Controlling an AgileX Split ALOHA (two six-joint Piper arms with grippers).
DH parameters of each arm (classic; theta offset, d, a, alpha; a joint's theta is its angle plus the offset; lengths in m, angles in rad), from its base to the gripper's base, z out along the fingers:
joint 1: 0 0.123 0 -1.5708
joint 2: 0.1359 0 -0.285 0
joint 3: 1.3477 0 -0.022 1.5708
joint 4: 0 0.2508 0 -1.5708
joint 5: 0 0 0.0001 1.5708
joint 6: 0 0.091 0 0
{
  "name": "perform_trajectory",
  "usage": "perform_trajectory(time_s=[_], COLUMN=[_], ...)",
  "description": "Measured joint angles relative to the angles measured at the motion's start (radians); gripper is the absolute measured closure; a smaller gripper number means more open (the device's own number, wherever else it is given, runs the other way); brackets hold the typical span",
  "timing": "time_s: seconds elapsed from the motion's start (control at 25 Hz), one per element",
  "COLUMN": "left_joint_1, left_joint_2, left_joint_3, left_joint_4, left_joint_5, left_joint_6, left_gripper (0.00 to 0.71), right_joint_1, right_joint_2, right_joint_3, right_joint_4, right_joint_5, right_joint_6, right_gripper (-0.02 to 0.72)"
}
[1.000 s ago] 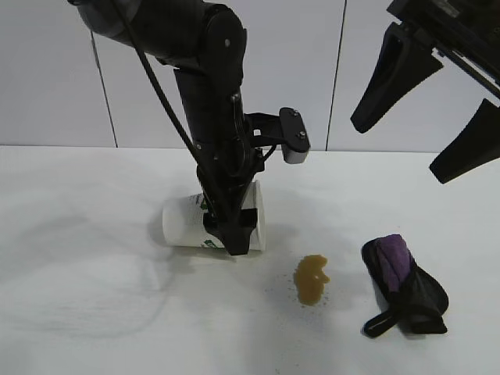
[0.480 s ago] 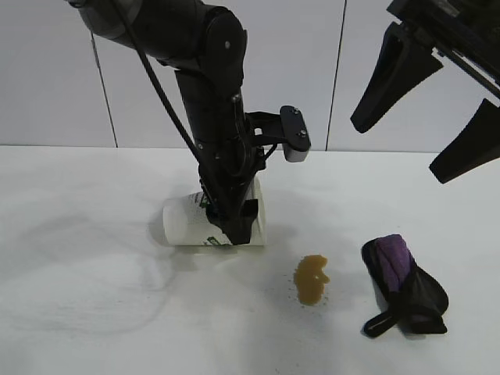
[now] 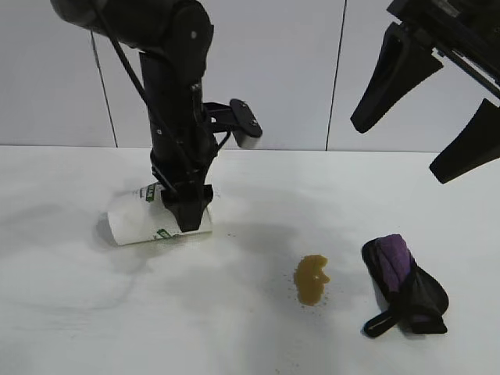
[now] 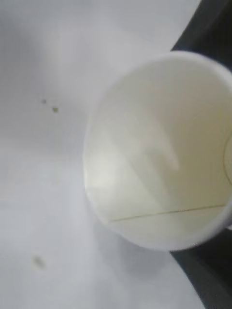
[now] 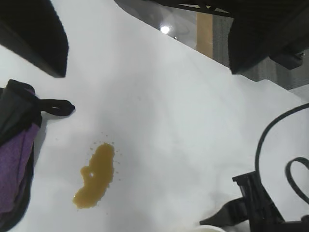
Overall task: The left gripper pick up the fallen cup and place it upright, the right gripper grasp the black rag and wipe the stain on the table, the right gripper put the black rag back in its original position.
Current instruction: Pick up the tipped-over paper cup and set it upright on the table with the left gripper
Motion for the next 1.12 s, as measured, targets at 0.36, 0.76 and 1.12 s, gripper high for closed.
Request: perform_trajectory(time_s=[0.36, 0.76, 1.12], left_joint_1=[0.095, 0.326, 0.439], left_joint_2=[-0.198, -0.381, -0.468], left_joint_3=[0.0, 0.017, 0.238], left_joint_4=[-0.057, -0.396, -0.903], left_joint_5=[0.016, -0.021, -0.095], left_joint_6=[-0.013, -0.109, 0.34], left_gripper=[0.2, 0.2, 0.2], right_joint_1=[0.0, 0.0, 0.0], right_joint_2=[0.0, 0.0, 0.0], right_joint_3=[0.0, 0.0, 0.0], right_joint_4=[0.0, 0.0, 0.0], right_joint_5=[0.0, -0.001, -0.004], right_joint_6=[0.0, 0.0, 0.0], right_gripper=[0.08, 0.08, 0.08])
